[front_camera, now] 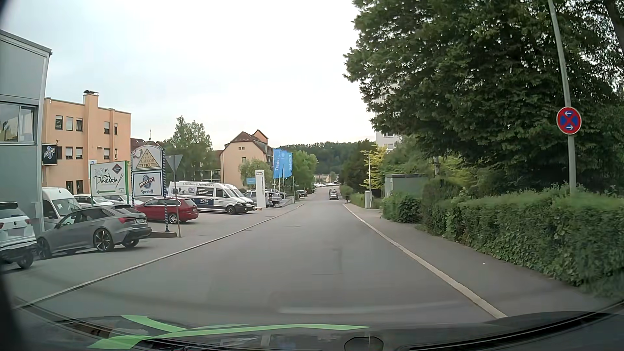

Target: Follow the waypoints while adhering to traffic rules and regulations

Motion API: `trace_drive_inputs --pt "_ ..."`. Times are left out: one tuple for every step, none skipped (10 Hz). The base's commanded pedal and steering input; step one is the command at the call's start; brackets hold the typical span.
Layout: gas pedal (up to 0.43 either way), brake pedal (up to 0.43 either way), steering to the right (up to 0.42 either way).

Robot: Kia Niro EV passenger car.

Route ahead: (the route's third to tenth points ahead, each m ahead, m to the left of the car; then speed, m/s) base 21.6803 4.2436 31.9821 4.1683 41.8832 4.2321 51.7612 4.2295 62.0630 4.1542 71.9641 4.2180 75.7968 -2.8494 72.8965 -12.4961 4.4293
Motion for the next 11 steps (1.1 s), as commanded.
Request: trace_drive_inputs --pt "0.008 0.0 0.001" --pt "0.008 0.0 0.0" --pt "0.008 0.0 0.0" --pt "0.008 0.0 0.0" --pt "0.008 0.0 0.0" --pt "0.008 0.0 -0.002" --pt "0.008 0.0 -0.003" --pt "0.008 0.0 -0.004" --pt "0.008 0.0 -0.004" --pt "0.008 0.0 -0.006" --pt "0.008 0.0 -0.007"
